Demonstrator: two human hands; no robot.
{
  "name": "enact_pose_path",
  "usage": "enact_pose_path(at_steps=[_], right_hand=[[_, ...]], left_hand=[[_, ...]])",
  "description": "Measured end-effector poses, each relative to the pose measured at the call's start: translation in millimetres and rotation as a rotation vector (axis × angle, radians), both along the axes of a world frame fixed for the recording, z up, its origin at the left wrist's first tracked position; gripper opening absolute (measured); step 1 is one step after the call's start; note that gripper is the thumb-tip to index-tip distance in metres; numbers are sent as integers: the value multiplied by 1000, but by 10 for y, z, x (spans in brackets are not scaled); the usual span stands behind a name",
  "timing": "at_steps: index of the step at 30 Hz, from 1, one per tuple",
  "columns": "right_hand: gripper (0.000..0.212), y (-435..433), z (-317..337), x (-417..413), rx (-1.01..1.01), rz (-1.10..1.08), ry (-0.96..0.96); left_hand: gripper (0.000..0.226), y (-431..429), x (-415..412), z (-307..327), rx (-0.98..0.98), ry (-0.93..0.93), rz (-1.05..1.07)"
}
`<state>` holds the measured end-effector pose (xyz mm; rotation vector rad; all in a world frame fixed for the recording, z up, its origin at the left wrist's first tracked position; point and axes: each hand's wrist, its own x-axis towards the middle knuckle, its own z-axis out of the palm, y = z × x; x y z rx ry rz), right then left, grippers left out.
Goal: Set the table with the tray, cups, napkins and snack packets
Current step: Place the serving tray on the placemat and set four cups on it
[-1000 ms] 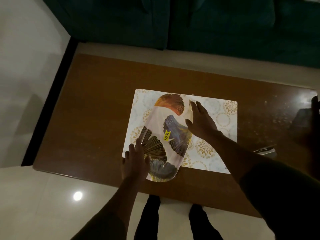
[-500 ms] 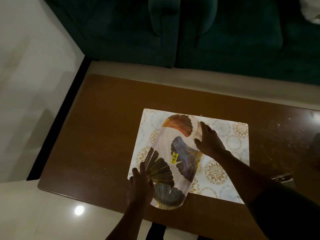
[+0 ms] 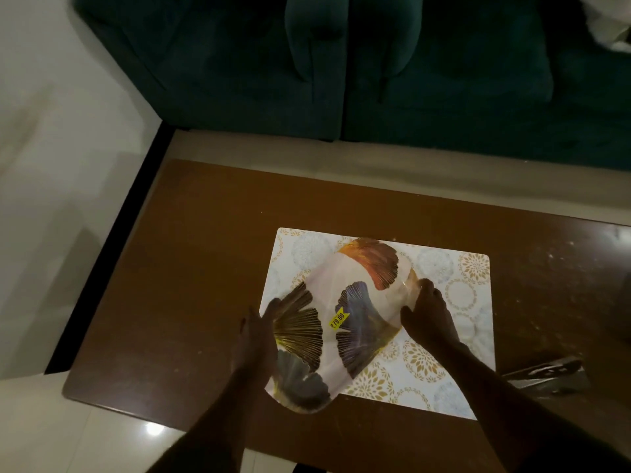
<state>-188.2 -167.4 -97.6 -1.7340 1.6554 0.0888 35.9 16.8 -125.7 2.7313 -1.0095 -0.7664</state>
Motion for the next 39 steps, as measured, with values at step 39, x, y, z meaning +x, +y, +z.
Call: enact_pose_path(at_steps=[39], right_hand=[[46,-219,237,-779,-91,-37,226]], left_hand=[[55,-974,-59,315,-107,-94,-90]])
